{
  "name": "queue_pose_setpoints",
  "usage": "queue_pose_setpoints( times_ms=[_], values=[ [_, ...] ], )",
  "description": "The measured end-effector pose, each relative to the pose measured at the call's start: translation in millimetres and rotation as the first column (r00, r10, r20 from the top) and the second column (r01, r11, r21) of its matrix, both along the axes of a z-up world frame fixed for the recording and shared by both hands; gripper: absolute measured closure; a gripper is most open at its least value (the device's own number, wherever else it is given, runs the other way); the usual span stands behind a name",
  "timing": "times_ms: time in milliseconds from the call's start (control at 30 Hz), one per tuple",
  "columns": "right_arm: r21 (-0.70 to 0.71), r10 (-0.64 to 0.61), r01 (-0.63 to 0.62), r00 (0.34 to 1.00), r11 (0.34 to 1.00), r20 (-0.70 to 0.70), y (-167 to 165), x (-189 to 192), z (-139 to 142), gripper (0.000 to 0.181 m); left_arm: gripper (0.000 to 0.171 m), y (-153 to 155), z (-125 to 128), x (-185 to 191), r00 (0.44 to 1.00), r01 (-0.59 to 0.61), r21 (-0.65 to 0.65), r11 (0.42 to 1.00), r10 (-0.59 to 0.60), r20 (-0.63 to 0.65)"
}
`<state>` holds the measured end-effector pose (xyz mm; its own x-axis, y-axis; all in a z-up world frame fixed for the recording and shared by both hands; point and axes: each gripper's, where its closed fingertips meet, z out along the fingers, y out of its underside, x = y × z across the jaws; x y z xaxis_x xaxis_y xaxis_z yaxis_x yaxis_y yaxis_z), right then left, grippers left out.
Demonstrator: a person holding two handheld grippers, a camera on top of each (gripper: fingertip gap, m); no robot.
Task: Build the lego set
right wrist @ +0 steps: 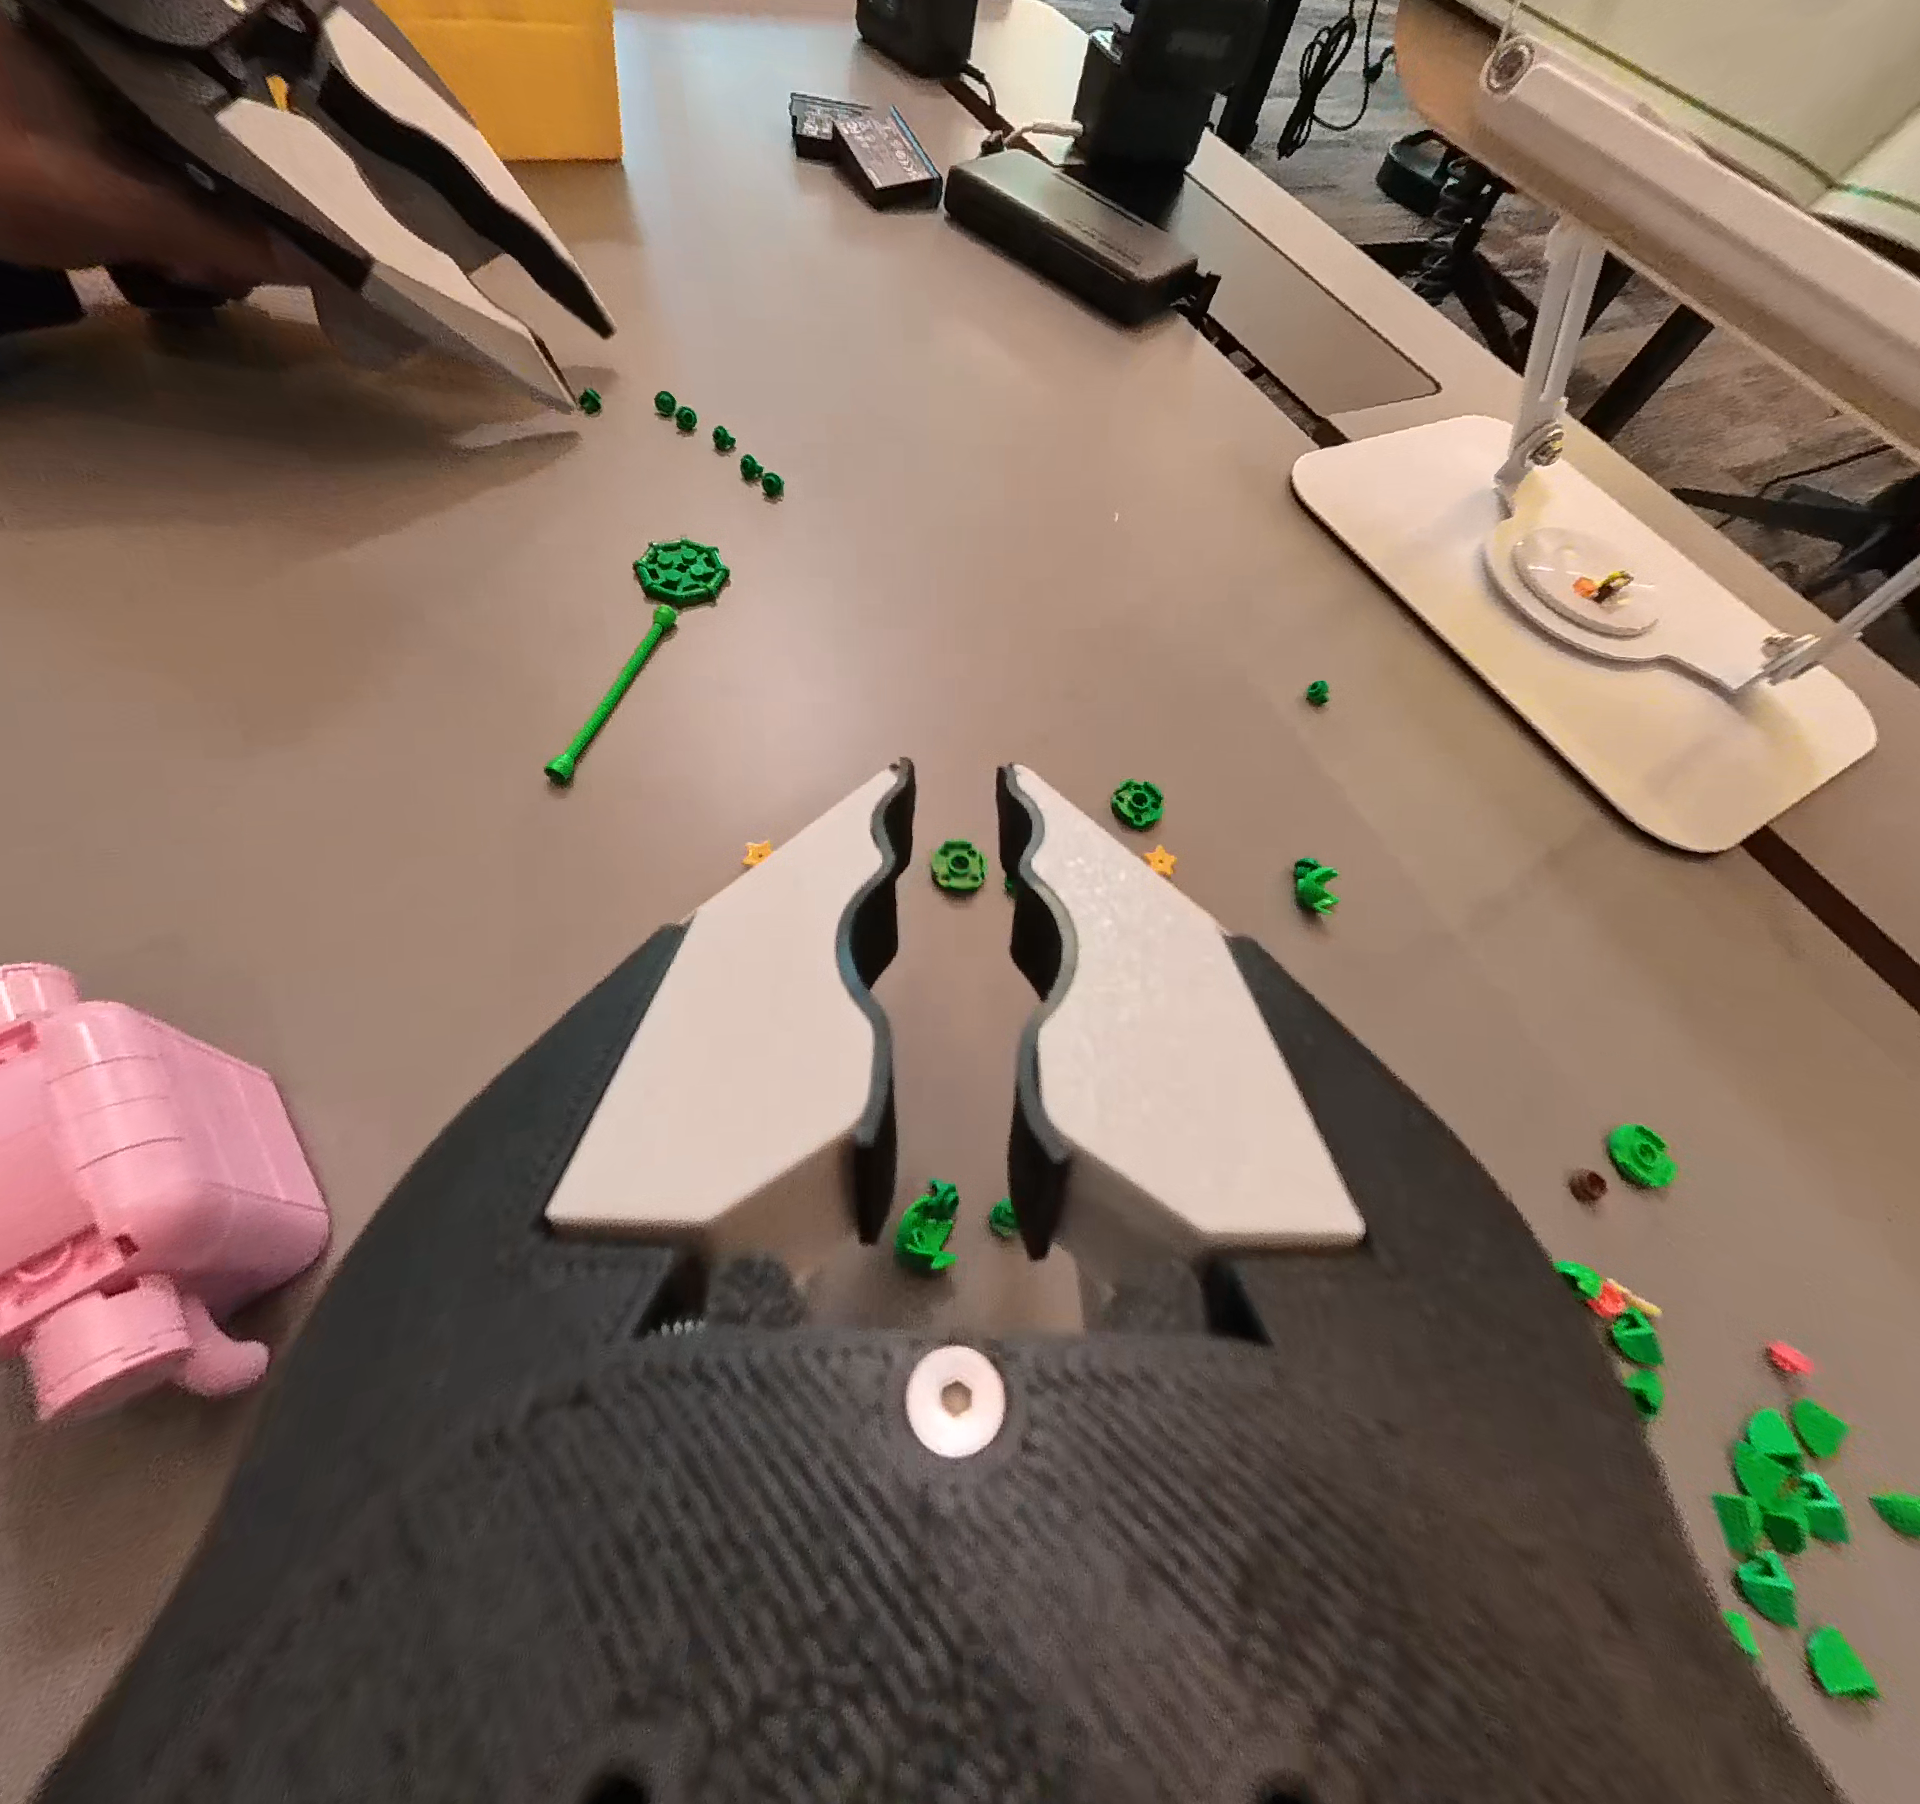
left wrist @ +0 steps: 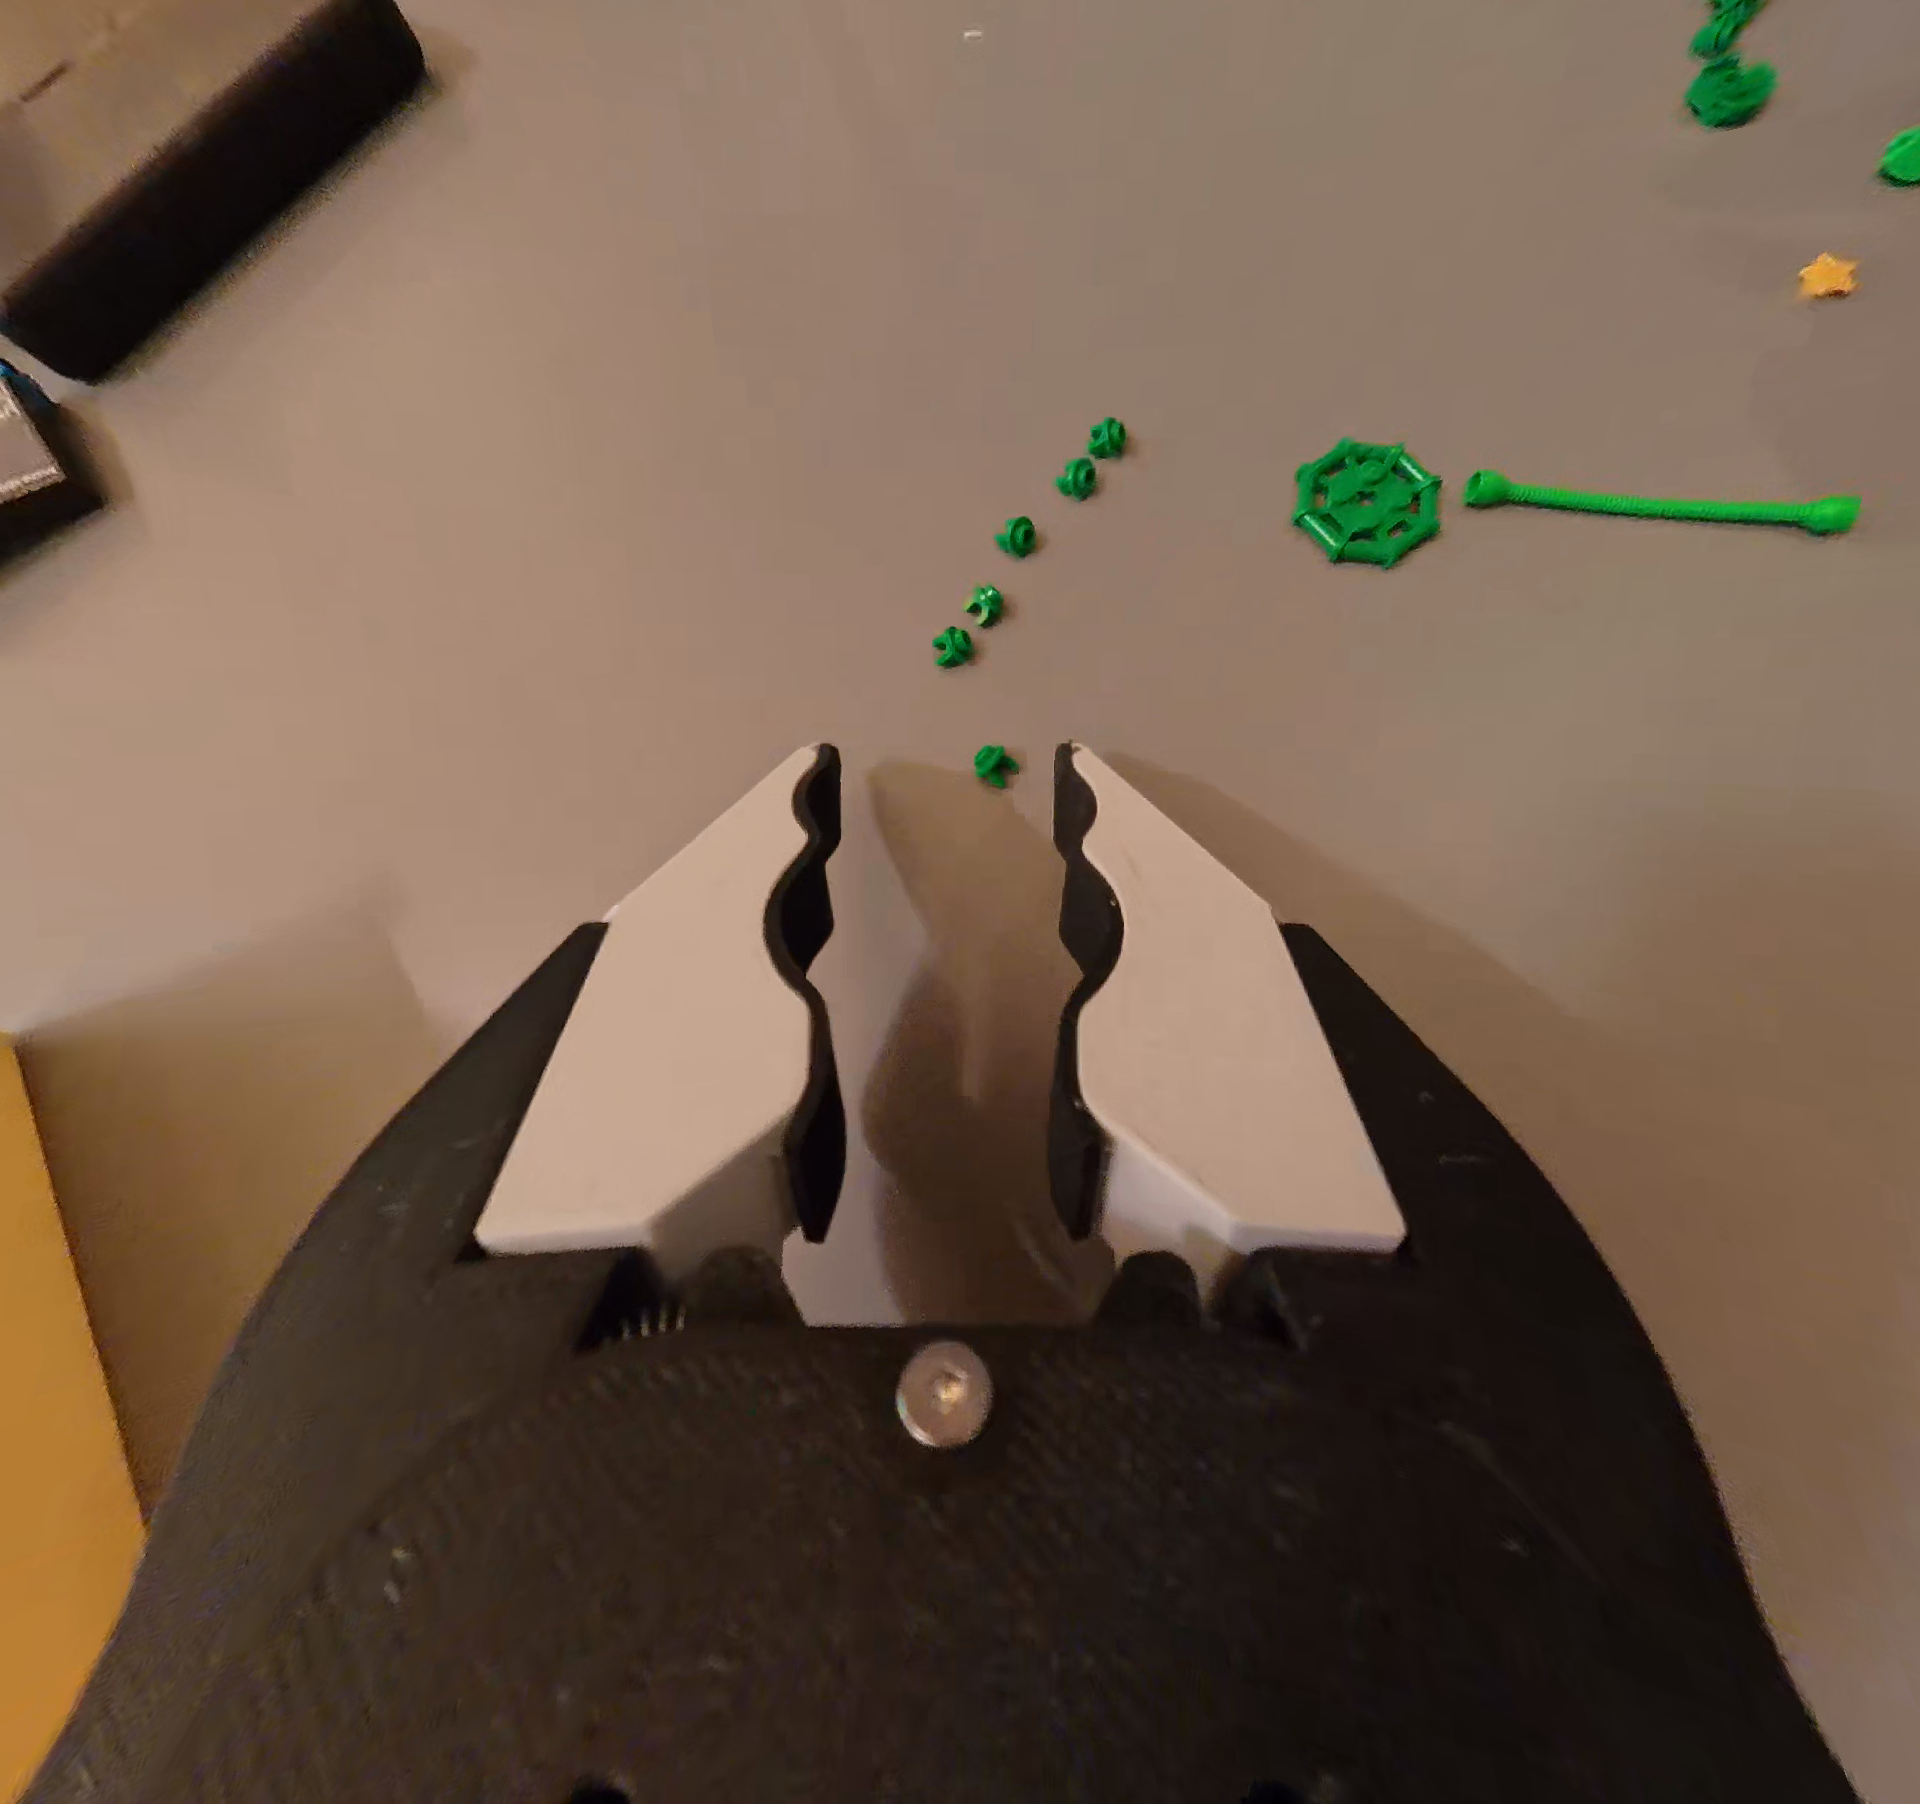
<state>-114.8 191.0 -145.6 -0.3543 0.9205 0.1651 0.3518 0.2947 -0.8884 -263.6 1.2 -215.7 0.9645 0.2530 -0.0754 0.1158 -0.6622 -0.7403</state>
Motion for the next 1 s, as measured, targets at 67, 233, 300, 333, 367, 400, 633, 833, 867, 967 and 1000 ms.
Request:
queue_pose_setpoints(
  times_ms=[67, 233, 300, 333, 367, 400, 633, 833, 867, 967, 1000],
  values=[
    [-0.015, 0.004, -0.005, 1.000, 1.000, -0.006, -0.5, 0.9, 2.7, 0.167, 0.132, -0.1, -1.4, -0.6, 1.000, -0.002, -0.007, 1.000, 0.002, 0.006],
    [-0.053, 0.008, -0.008, 1.000, 0.999, -0.006, -0.2, 2.5, 4.5, 0.167, 0.135, -3.5, -5.1, -7.2, 0.999, -0.029, -0.041, 0.999, 0.028, -0.022],
    [-0.052, 0.007, -0.007, 1.000, 0.999, -0.002, 0.0, 2.3, 3.7, 0.167, 0.135, -4.3, -5.2, -8.8, 0.999, -0.036, -0.041, 0.998, 0.035, -0.022],
    [-0.050, 0.008, -0.008, 1.000, 0.999, -0.001, -0.1, 2.1, 3.1, 0.167, 0.135, -4.6, -5.2, -9.4, 0.999, -0.038, -0.041, 0.998, 0.037, -0.022],
    [-0.050, 0.009, -0.009, 1.000, 0.999, 0.002, -0.3, 2.1, 2.4, 0.167, 0.135, -5.3, -5.2, -10.5, 0.999, -0.042, -0.042, 0.998, 0.041, -0.026],
    [-0.050, 0.010, -0.010, 1.000, 0.999, 0.005, -0.6, 2.1, 1.5, 0.167, 0.135, -5.9, -5.1, -11.5, 0.999, -0.046, -0.042, 0.998, 0.044, -0.029],
    [-0.057, 0.013, -0.013, 1.000, 0.998, 0.009, -1.6, 1.8, 0.7, 0.167, 0.141, -11.8, -4.1, -25.3, 0.991, -0.123, -0.045, 0.991, 0.120, -0.063],
    [-0.041, 0.011, -0.011, 1.000, 0.999, 0.001, -2.0, 2.3, 3.3, 0.167, 0.152, -5.4, 4.9, -17.9, 0.996, -0.079, 0.019, 0.997, 0.079, -0.050],
    [-0.039, 0.011, -0.011, 1.000, 0.999, 0.000, -2.3, 2.4, 3.6, 0.167, 0.154, -1.8, 8.9, -11.7, 0.999, -0.049, 0.053, 0.997, 0.050, -0.018],
    [-0.032, 0.011, -0.011, 1.000, 0.999, -0.001, -2.5, 2.5, 3.6, 0.167, 0.171, 4.7, 11.4, 8.6, 0.996, 0.059, 0.094, 0.994, -0.065, 0.064],
    [-0.031, 0.011, -0.011, 1.000, 0.999, -0.001, -2.7, 2.5, 3.6, 0.167, 0.171, 4.2, 8.2, 9.9, 0.995, 0.068, 0.073, 0.995, -0.073, 0.065]
  ],
)
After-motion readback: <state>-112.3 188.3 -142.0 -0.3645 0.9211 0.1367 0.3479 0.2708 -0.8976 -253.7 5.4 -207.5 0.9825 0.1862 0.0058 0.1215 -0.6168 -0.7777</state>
